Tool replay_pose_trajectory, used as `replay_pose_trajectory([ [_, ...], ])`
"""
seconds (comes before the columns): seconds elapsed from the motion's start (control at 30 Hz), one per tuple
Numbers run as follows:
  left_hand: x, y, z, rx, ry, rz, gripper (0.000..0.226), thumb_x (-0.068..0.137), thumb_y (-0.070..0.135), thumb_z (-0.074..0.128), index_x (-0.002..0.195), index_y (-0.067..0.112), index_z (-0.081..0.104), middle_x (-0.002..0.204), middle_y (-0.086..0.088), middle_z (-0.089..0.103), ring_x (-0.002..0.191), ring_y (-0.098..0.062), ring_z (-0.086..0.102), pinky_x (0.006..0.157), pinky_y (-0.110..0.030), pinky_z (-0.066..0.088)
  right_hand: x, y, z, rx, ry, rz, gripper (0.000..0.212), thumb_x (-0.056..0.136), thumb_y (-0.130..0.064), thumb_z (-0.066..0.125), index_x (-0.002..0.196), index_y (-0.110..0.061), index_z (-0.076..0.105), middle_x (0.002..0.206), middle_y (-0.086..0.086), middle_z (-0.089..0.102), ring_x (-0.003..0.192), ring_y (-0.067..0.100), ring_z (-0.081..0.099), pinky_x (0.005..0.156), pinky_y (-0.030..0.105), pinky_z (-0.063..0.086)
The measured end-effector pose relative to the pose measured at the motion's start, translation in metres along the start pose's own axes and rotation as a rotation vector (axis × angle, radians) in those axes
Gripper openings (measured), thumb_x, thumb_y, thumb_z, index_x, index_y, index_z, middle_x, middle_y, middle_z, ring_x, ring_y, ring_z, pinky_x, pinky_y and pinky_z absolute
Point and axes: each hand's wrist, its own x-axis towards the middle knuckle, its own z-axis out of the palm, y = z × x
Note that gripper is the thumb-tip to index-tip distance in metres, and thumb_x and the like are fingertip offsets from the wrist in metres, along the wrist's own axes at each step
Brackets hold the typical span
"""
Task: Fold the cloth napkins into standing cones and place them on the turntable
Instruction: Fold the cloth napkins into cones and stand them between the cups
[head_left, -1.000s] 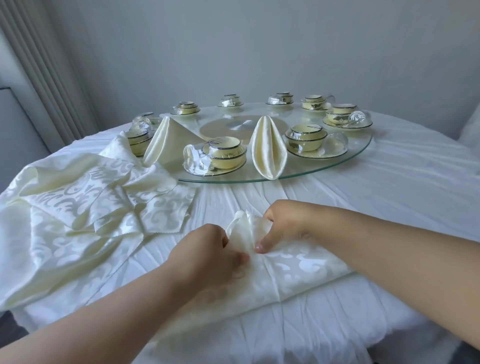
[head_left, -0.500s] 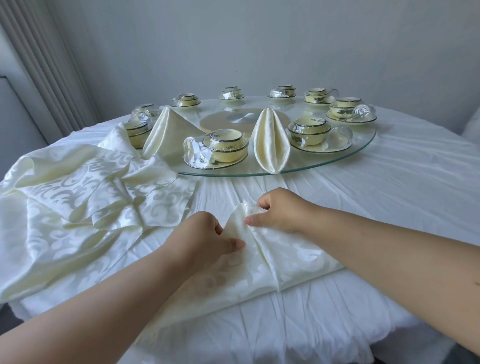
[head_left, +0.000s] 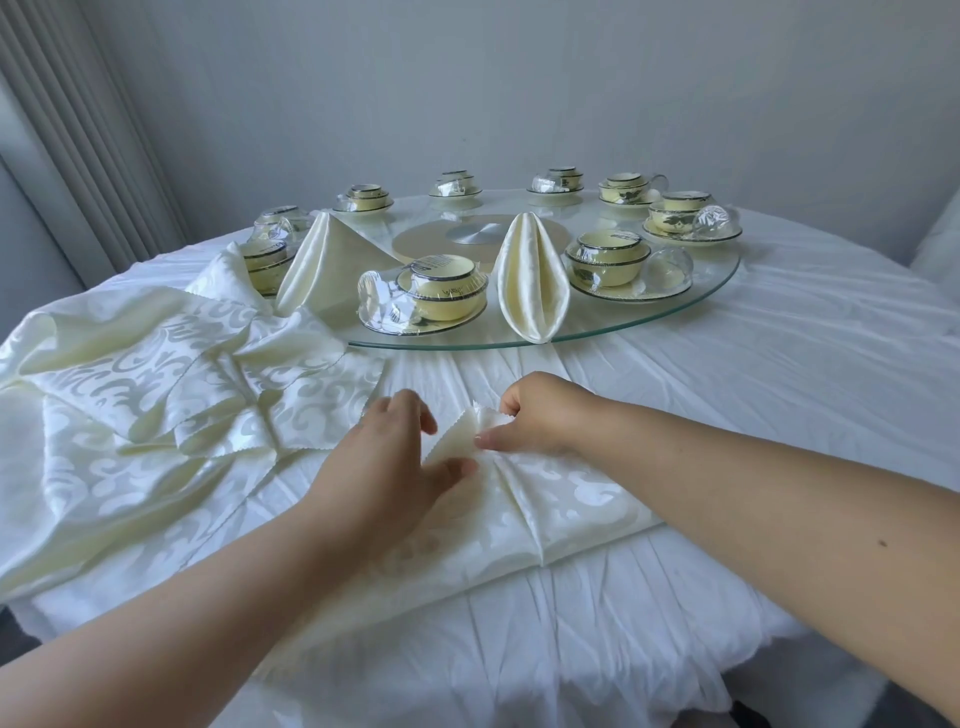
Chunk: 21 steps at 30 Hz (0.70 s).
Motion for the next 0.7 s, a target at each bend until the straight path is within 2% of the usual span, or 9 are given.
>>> replay_pose_trajectory([
  [0.07,-0.008,0.003,-0.006,0.006,0.116,0.359,0.042,0.088,0.059,0.047,0.105,0.023,0.057,0.101,0.008,0.054,0.095,-0.014,0.053,0.075,-0.020,0.034,0.003,-0.001,0.000,0.019,0.002,0.000,0.045,0.077,-0.049,0.070,0.063,-0.024,0.037,0.062,-0.006,0.041,0.057,0.015,0.042,0.050,0.024,0.030],
  [0.13,-0.018,0.007,-0.011,-0.050,-0.054,0.615,0.051,0.092,0.059,0.036,0.120,0.023,0.060,0.118,0.007,0.058,0.114,-0.010,0.051,0.094,-0.015,0.034,0.005,-0.002,-0.001,-0.004,-0.011,-0.019,0.044,0.079,-0.043,0.070,0.061,-0.021,0.036,0.060,-0.004,0.037,0.057,0.017,0.038,0.050,0.025,0.029],
  [0.17,-0.024,0.008,-0.010,-0.059,-0.191,0.667,0.059,0.093,0.061,0.031,0.133,0.024,0.053,0.135,0.006,0.051,0.129,-0.006,0.041,0.106,-0.015,0.027,0.006,-0.002,-0.002,-0.018,-0.017,-0.021,0.046,0.080,-0.043,0.070,0.061,-0.023,0.034,0.060,-0.004,0.035,0.058,0.017,0.037,0.049,0.026,0.028],
  [0.23,-0.032,0.004,-0.006,-0.030,-0.412,0.705,0.072,0.091,0.066,0.021,0.151,0.026,0.027,0.158,0.008,0.022,0.144,0.003,0.009,0.116,-0.016,0.009,0.008,-0.003,-0.003,-0.018,-0.025,-0.017,0.051,0.078,-0.049,0.073,0.061,-0.025,0.031,0.062,-0.006,0.034,0.058,0.015,0.037,0.048,0.025,0.026],
  [0.33,-0.036,-0.001,0.002,0.089,-0.498,0.744,0.079,0.088,0.070,0.011,0.153,0.027,0.005,0.160,0.008,-0.001,0.142,0.006,-0.013,0.118,-0.019,-0.004,0.009,-0.003,-0.005,-0.031,-0.037,-0.019,0.043,0.075,-0.052,0.074,0.067,-0.025,0.042,0.068,-0.008,0.044,0.067,0.012,0.046,0.052,0.024,0.032],
  [0.43,-0.037,-0.002,0.006,0.150,-0.497,0.749,0.083,0.084,0.075,0.004,0.153,0.028,-0.001,0.160,0.009,-0.006,0.142,0.004,-0.017,0.119,-0.025,-0.004,0.001,-0.004,-0.011,-0.079,0.068,-0.140,0.044,0.078,-0.055,0.069,0.096,-0.019,0.052,0.094,-0.005,0.053,0.092,0.016,0.053,0.071,0.028,0.040],
  [0.5,-0.038,-0.002,0.007,0.163,-0.488,0.759,0.084,0.085,0.075,0.006,0.153,0.028,-0.001,0.160,0.008,-0.006,0.142,0.004,-0.016,0.119,-0.026,-0.003,-0.002,-0.008,-0.012,-0.140,0.187,-0.321,0.049,0.084,-0.059,0.059,0.110,-0.020,0.047,0.114,-0.002,0.048,0.111,0.018,0.045,0.089,0.032,0.037],
  [0.57,-0.038,-0.003,0.007,0.172,-0.489,0.759,0.084,0.084,0.075,0.009,0.153,0.028,-0.002,0.160,0.008,-0.007,0.142,0.004,-0.017,0.119,-0.027,-0.003,0.000,-0.015,-0.005,-0.217,0.166,-0.470,0.048,0.090,-0.058,0.047,0.118,-0.019,0.044,0.126,0.002,0.039,0.124,0.020,0.033,0.105,0.036,0.027],
  [0.7,-0.038,-0.001,0.006,0.171,-0.531,0.739,0.086,0.081,0.077,0.010,0.152,0.030,-0.006,0.159,0.010,-0.013,0.140,0.005,-0.021,0.119,-0.027,-0.005,0.020,-0.024,0.018,-0.315,0.034,-0.581,0.043,0.095,-0.055,0.039,0.115,-0.017,0.045,0.123,0.002,0.037,0.123,0.019,0.030,0.108,0.035,0.022],
])
